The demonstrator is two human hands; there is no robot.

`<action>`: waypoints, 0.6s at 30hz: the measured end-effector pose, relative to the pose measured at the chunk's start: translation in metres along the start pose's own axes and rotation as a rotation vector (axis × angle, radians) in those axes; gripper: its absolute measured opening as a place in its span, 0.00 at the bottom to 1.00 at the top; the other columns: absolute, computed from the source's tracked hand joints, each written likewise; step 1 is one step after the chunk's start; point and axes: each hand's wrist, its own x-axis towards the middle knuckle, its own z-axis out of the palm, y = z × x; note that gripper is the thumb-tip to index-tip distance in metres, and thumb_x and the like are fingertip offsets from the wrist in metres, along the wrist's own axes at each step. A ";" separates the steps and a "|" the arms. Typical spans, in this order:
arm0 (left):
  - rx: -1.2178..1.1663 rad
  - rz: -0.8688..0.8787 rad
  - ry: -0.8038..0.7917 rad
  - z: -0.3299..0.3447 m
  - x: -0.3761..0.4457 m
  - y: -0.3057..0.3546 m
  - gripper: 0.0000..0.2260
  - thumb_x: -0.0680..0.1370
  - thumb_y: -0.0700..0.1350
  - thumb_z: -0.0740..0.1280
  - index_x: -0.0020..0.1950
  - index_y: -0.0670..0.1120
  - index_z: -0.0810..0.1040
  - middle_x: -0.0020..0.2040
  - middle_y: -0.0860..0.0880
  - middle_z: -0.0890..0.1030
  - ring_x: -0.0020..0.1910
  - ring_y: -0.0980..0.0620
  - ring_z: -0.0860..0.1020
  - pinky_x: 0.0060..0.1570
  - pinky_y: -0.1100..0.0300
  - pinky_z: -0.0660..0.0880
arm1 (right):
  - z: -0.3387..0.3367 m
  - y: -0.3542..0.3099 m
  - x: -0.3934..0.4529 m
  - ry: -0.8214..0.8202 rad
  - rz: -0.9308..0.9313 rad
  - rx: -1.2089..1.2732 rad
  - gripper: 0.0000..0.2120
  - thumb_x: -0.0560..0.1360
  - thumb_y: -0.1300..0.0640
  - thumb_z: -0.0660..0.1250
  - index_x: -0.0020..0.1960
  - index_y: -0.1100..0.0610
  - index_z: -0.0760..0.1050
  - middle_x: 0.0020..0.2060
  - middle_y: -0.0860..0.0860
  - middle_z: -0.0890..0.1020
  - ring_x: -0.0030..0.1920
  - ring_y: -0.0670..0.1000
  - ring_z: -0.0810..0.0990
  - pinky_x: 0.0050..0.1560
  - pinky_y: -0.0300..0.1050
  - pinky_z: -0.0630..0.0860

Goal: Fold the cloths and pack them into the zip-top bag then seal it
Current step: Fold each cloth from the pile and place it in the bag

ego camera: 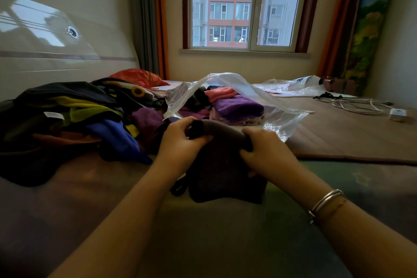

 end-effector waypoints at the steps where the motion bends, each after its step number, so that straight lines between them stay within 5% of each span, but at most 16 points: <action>1: -0.026 0.009 0.014 0.001 0.002 0.003 0.08 0.73 0.41 0.72 0.46 0.55 0.78 0.45 0.55 0.80 0.47 0.60 0.79 0.48 0.64 0.77 | -0.001 -0.001 0.004 0.030 -0.020 0.088 0.06 0.74 0.61 0.66 0.50 0.55 0.75 0.44 0.51 0.80 0.42 0.51 0.81 0.46 0.52 0.80; 4: 0.186 0.104 0.075 -0.002 0.015 0.005 0.10 0.72 0.56 0.70 0.51 0.57 0.77 0.52 0.59 0.77 0.52 0.62 0.74 0.52 0.65 0.70 | -0.012 0.001 0.016 0.208 -0.046 0.237 0.06 0.74 0.62 0.66 0.49 0.54 0.75 0.39 0.46 0.78 0.39 0.43 0.79 0.45 0.36 0.78; 6: 0.468 0.130 0.132 -0.005 0.028 0.002 0.25 0.70 0.70 0.63 0.61 0.57 0.75 0.64 0.56 0.71 0.63 0.53 0.65 0.55 0.64 0.57 | -0.017 0.000 0.026 0.361 -0.047 0.276 0.06 0.74 0.62 0.66 0.50 0.55 0.75 0.38 0.43 0.76 0.40 0.39 0.76 0.43 0.26 0.71; 8: 0.594 0.160 0.164 -0.005 0.039 0.005 0.34 0.70 0.75 0.54 0.68 0.58 0.71 0.73 0.54 0.63 0.68 0.47 0.58 0.60 0.59 0.56 | -0.016 -0.002 0.040 0.473 -0.071 0.330 0.05 0.74 0.60 0.66 0.49 0.55 0.74 0.37 0.44 0.76 0.40 0.38 0.75 0.42 0.23 0.69; 14: 0.804 0.015 0.078 -0.004 0.078 0.007 0.28 0.79 0.63 0.51 0.77 0.53 0.59 0.79 0.50 0.48 0.76 0.43 0.46 0.73 0.45 0.45 | 0.021 0.011 0.108 0.397 -0.145 0.264 0.04 0.77 0.57 0.65 0.50 0.56 0.75 0.42 0.46 0.76 0.44 0.45 0.76 0.47 0.30 0.72; 16: 0.992 0.025 -0.003 -0.003 0.102 -0.004 0.27 0.80 0.63 0.51 0.77 0.54 0.59 0.79 0.51 0.47 0.76 0.42 0.45 0.74 0.42 0.45 | 0.036 0.023 0.132 0.312 -0.134 0.187 0.03 0.78 0.58 0.63 0.47 0.57 0.74 0.43 0.48 0.75 0.44 0.48 0.76 0.42 0.26 0.68; 18: 1.046 0.076 -0.021 -0.001 0.127 -0.012 0.25 0.80 0.60 0.55 0.75 0.53 0.62 0.79 0.50 0.47 0.77 0.41 0.49 0.73 0.40 0.52 | 0.050 0.033 0.158 0.253 -0.111 0.132 0.06 0.79 0.58 0.60 0.49 0.59 0.74 0.47 0.52 0.78 0.48 0.52 0.79 0.47 0.34 0.73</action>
